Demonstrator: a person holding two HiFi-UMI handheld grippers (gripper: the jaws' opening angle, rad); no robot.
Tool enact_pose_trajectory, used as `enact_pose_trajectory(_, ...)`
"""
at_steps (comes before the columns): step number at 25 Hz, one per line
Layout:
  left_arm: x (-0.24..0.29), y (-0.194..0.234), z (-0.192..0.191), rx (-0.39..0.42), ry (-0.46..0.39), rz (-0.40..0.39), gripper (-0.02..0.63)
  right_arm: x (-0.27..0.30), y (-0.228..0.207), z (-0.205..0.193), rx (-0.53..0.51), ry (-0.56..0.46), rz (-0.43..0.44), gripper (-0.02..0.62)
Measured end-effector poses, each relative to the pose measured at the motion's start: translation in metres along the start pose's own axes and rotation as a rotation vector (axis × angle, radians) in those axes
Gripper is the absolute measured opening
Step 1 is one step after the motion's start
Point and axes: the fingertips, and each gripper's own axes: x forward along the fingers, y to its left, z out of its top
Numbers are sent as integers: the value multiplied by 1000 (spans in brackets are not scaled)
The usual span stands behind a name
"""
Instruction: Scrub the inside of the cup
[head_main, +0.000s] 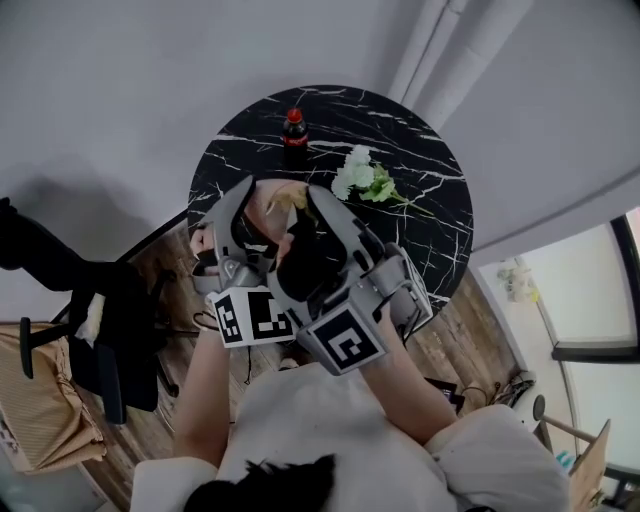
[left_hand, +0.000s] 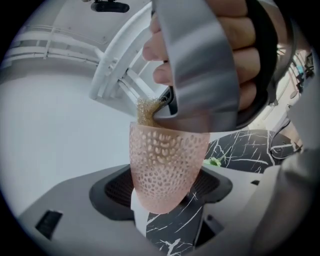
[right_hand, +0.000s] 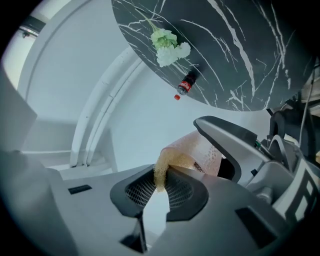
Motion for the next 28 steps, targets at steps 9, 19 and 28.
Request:
enact_pose_trajectory(9, 1, -3, -4, -7, 11, 29, 356, -10, 0, 9, -29, -58, -16, 55)
enact_pose_trajectory(19, -1, 6, -32, -127, 73, 53, 356, -9, 3, -17, 2, 35, 51, 55)
enact_pose_trajectory(28, -7, -6, -58, -323, 120, -1, 356, -9, 33, -39, -13, 220, 157, 55)
